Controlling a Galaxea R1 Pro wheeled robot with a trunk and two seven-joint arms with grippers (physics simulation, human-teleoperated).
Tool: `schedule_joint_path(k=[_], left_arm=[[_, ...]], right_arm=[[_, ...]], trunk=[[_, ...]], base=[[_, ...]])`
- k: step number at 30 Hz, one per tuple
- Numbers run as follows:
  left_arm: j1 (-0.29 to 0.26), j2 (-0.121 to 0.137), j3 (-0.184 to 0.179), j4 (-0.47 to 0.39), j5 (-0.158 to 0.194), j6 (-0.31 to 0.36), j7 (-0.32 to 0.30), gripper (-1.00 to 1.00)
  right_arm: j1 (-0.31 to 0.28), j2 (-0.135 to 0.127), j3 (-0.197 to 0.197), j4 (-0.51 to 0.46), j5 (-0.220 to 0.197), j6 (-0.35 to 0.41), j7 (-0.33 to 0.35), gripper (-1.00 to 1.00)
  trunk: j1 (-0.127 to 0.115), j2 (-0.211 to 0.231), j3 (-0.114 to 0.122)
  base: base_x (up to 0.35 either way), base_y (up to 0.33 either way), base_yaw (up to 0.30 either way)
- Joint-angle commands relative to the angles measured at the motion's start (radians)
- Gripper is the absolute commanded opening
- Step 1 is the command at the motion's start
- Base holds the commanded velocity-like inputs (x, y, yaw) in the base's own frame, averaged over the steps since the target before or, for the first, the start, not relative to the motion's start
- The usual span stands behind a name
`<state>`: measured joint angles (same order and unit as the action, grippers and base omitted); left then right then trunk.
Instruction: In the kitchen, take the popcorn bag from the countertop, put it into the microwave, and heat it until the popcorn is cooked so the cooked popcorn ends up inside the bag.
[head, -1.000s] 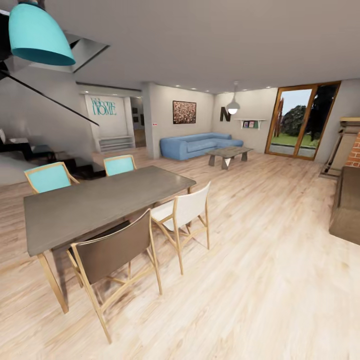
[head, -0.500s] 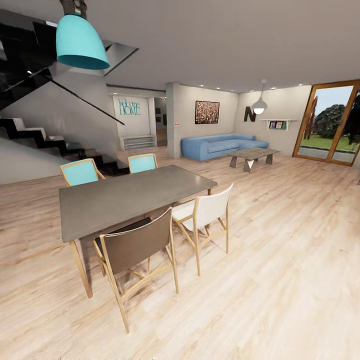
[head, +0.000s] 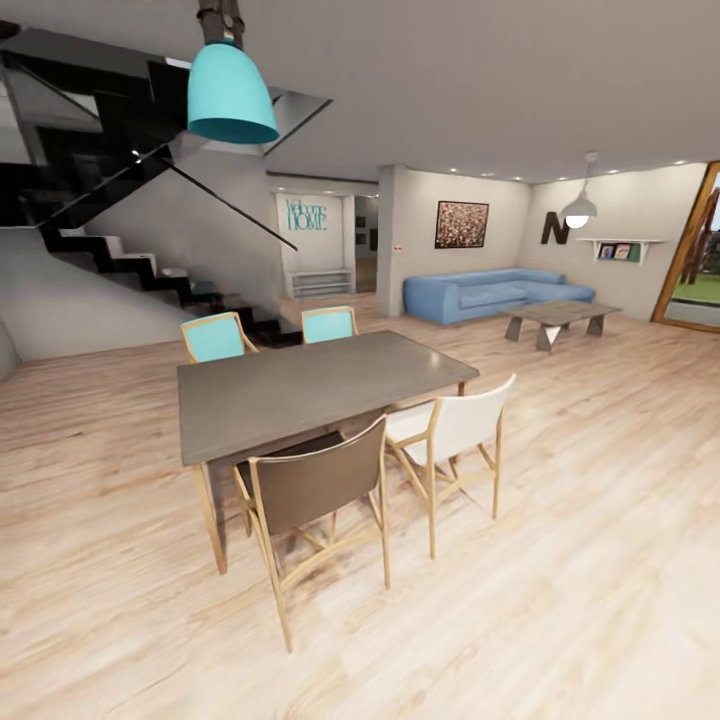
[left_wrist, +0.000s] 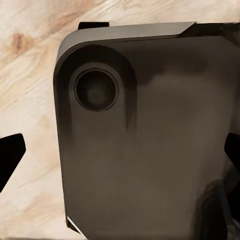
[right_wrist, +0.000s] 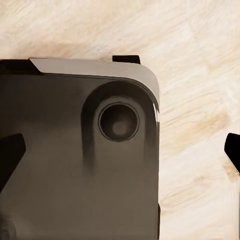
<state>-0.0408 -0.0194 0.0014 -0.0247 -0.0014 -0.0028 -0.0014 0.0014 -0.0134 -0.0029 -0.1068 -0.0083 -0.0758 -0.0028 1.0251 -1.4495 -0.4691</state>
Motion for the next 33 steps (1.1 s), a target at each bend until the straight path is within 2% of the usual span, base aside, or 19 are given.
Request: schedule_joint_path(k=[1,33], left_arm=[[-0.001,0.000,0.000,0.000,0.000,0.000,0.000,1.00],[-0.001,0.000,0.000,0.000,0.000,0.000,0.000,1.00]], right_arm=[[0.000,0.000,0.000,-0.001,-0.001,-0.002,0.000,1.00],[0.000,0.000,0.000,-0.001,-0.001,-0.002,0.000,1.00]], trunk=[[0.000,0.000,-0.001],[0.000,0.000,-0.001]], base=[[0.000,0.000,0.285],[0.000,0.000,0.285]])
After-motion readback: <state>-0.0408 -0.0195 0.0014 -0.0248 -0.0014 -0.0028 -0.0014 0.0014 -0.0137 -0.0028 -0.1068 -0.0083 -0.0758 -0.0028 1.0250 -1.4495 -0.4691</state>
